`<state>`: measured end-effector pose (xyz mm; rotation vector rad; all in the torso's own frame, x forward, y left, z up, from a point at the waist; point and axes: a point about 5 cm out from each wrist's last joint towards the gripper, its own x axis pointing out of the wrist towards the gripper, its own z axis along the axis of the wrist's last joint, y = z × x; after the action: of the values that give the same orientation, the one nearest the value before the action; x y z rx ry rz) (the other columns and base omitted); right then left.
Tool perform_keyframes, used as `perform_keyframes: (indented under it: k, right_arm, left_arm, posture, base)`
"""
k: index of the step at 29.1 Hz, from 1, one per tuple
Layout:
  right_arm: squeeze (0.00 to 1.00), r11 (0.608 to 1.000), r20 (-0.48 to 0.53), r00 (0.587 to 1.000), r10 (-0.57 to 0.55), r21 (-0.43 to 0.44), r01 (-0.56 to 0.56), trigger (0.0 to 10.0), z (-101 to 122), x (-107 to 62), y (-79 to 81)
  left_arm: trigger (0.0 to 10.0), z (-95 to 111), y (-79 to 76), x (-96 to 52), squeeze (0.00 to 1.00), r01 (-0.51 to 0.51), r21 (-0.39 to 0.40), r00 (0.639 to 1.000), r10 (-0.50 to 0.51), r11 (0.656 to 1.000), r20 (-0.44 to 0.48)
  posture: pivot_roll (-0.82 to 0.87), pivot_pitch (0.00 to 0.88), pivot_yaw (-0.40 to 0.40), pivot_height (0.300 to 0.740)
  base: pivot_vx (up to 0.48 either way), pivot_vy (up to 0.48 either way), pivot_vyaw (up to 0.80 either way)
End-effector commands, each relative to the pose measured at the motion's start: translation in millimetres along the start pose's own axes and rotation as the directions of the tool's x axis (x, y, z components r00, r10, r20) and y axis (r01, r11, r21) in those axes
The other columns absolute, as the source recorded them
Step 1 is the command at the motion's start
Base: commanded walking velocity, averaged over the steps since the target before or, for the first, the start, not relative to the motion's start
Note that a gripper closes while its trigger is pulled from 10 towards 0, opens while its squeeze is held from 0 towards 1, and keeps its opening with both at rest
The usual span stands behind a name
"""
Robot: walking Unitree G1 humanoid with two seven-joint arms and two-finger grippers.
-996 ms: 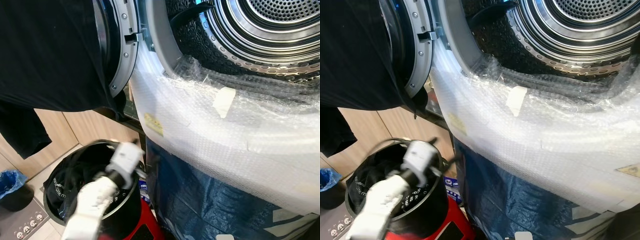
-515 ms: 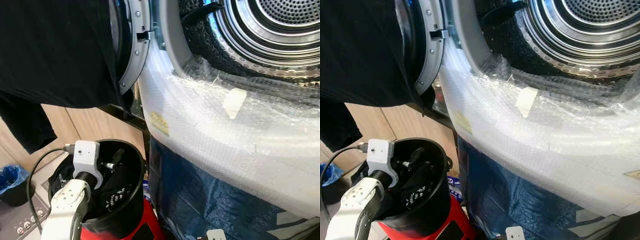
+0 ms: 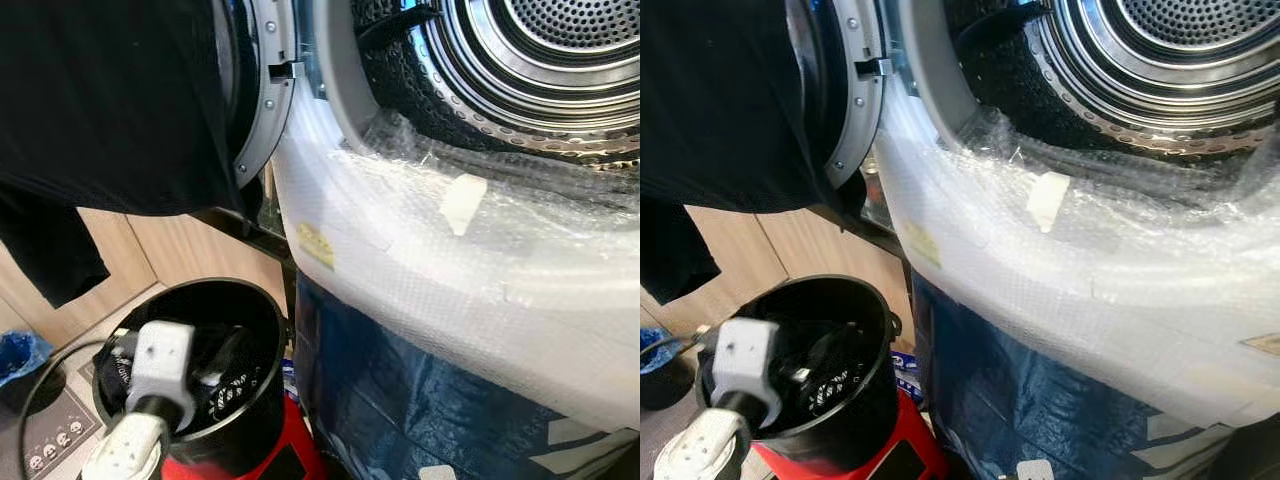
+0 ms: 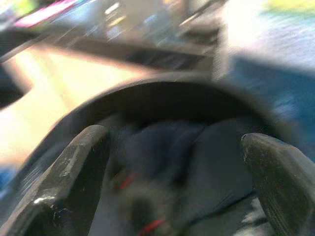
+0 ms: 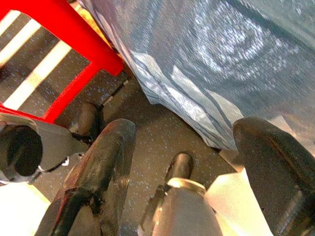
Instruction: Clothes washing
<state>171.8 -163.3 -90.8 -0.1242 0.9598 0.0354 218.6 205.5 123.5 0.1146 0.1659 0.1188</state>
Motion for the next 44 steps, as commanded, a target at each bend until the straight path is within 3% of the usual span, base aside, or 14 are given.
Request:
perform_keyframes:
  k: [1,4,6,11,17,21,31,40,41,42,43,44]
  right_arm:
    - [0.00,1.000,-0.016,1.000,0.001,0.006,-0.001,10.0,-3.9,-0.6,0.3]
    - [0.00,1.000,-0.014,1.000,0.001,0.005,-0.001,10.0,-2.4,-0.3,0.6]
    - [0.00,1.000,-0.008,1.000,0.010,-0.002,-0.010,10.0,0.5,0.4,2.6]
    - [0.00,1.000,0.010,1.000,0.017,0.012,-0.017,10.0,4.7,1.0,5.1]
    - [0.00,0.999,-0.007,0.999,0.031,-0.015,-0.031,10.0,0.1,0.2,8.0]
    - [0.00,0.999,-0.014,0.999,0.030,-0.016,-0.030,10.0,-2.0,-0.2,6.9]
    - [0.00,1.000,-0.007,1.000,0.017,0.013,-0.017,10.0,-0.2,0.2,3.2]
    - [0.00,1.000,-0.001,1.000,0.023,0.006,-0.023,10.0,3.8,1.0,4.1]
    - [0.00,1.000,-0.001,1.000,0.026,0.004,-0.026,10.0,3.9,1.1,5.0]
    - [0.00,1.000,-0.001,1.000,0.027,0.000,-0.027,10.0,3.9,1.0,5.3]
    - [0.00,1.000,-0.001,1.000,0.029,-0.002,-0.029,10.0,3.8,1.0,5.6]
    - [0.00,1.000,-0.001,1.000,0.029,-0.001,-0.029,10.0,3.8,1.0,5.7]
  left_arm:
    - [10.0,-12.1,19.7,2.8,0.00,-0.077,-0.009,0.995,0.076,0.997,-0.067]
    - [10.0,-13.5,18.3,8.8,0.00,0.022,0.046,0.998,-0.019,0.999,-0.058]
    - [10.0,-17.0,26.3,9.9,0.00,0.003,0.092,0.997,0.004,0.996,-0.075]
    - [10.0,-25.7,32.6,3.0,0.00,-0.001,0.086,0.994,0.010,0.996,-0.106]
    - [10.0,-36.4,19.5,3.1,0.00,0.105,-0.022,0.982,-0.107,0.994,-0.157]
    - [10.0,-37.2,12.9,1.6,0.00,0.141,0.017,0.980,-0.137,0.990,-0.146]
    - [10.0,-52.8,1.2,-7.9,0.00,0.201,-0.035,0.955,-0.204,0.979,-0.215]
    - [10.0,-58.5,4.4,-5.0,0.00,0.158,-0.029,0.953,-0.160,0.987,-0.256]
    - [4.6,-58.2,4.7,-4.5,0.00,0.157,-0.032,0.954,-0.160,0.987,-0.255]
    - [0.6,-57.8,4.9,-4.4,0.00,0.158,-0.031,0.954,-0.160,0.987,-0.253]
    - [0.0,-57.4,5.6,-4.2,0.00,0.156,-0.028,0.955,-0.158,0.987,-0.250]
    - [0.0,-57.0,6.1,-4.1,0.00,0.154,-0.027,0.956,-0.156,0.988,-0.248]
  posture:
    - [0.24,0.050,0.090,0.740]
    - [0.25,0.046,0.088,0.740]
    - [0.24,0.044,0.093,0.740]
    - [0.24,0.038,0.099,0.740]
    - [0.24,0.032,0.099,0.740]
    - [0.23,0.030,0.101,0.740]
    - [0.23,0.042,0.097,0.740]
    - [0.24,0.049,0.096,0.740]
    - [0.24,0.050,0.095,0.740]
    - [0.24,0.050,0.095,0.740]
    - [0.24,0.050,0.095,0.740]
    - [0.24,0.054,0.093,0.740]
  base:
    - [0.000,0.000,0.00]
    - [0.000,0.000,0.00]
    - [0.000,0.000,0.00]
    - [0.000,0.000,0.00]
    - [0.000,0.000,0.00]
    - [0.000,0.000,0.00]
    - [0.000,0.000,0.00]
    - [0.000,0.000,0.00]
    - [0.000,0.000,0.00]
    - [0.000,0.000,0.00]
    - [0.000,0.000,0.00]
    - [0.000,0.000,0.00]
